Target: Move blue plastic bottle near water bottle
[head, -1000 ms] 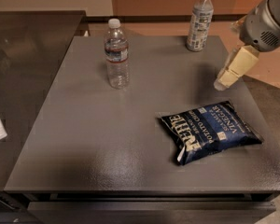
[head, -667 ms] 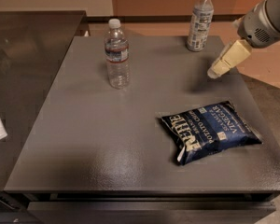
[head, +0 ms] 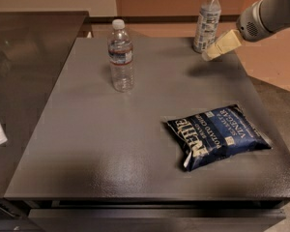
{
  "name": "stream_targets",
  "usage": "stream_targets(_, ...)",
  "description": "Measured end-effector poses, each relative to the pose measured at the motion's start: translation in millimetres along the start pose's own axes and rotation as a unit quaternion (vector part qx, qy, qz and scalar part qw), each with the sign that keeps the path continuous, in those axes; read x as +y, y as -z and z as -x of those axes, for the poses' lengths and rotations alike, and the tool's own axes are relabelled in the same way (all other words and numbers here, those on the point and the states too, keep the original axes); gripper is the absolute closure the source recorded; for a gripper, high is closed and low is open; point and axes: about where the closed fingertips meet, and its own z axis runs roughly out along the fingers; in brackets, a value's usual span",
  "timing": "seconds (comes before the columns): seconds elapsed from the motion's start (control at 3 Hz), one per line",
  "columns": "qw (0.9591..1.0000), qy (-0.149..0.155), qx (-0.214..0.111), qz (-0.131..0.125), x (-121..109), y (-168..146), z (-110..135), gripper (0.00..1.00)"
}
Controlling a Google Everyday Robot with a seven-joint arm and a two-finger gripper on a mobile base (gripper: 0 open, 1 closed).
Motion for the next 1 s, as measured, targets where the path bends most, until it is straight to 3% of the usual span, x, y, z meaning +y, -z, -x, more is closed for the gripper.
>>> stream_targets(0.33, 0.9991, -0.027, -0.020, -0.025, -25.2, -27.2, 10.6, 0.00)
stream_targets(1.0, 0.9955, -0.063, -0.057, -0.042, -61.0, -74.5, 36.7, 0.00)
